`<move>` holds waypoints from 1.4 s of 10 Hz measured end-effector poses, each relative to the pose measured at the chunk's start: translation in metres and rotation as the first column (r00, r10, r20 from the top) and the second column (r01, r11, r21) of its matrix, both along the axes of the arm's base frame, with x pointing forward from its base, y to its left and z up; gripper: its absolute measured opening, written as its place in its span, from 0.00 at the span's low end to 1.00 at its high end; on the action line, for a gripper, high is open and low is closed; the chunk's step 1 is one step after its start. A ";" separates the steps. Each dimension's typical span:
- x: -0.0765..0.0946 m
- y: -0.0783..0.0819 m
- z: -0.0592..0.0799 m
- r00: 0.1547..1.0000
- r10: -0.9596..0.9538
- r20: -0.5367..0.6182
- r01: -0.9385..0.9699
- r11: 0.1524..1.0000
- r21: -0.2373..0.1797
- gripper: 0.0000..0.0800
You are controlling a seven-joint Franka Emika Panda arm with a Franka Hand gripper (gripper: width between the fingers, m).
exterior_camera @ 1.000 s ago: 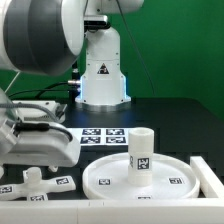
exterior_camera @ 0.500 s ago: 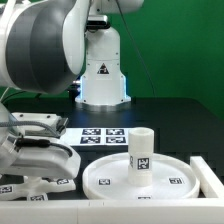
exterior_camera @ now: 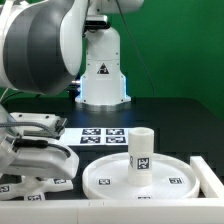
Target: Assemble round table
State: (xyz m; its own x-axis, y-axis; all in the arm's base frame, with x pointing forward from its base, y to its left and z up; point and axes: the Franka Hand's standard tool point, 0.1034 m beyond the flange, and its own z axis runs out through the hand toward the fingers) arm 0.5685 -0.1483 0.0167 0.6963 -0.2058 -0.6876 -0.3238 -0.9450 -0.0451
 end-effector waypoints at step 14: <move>-0.055 0.015 -0.002 1.000 0.005 -0.022 -0.005 0.999 0.037 0.30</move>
Offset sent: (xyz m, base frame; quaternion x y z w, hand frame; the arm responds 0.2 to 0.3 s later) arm 0.0000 0.0000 0.0000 0.0000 0.0000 0.0000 1.0000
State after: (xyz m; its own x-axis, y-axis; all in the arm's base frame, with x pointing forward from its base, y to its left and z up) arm 0.5134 -0.1333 0.0145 0.6821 -0.1768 -0.7095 -0.3204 -0.9445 -0.0726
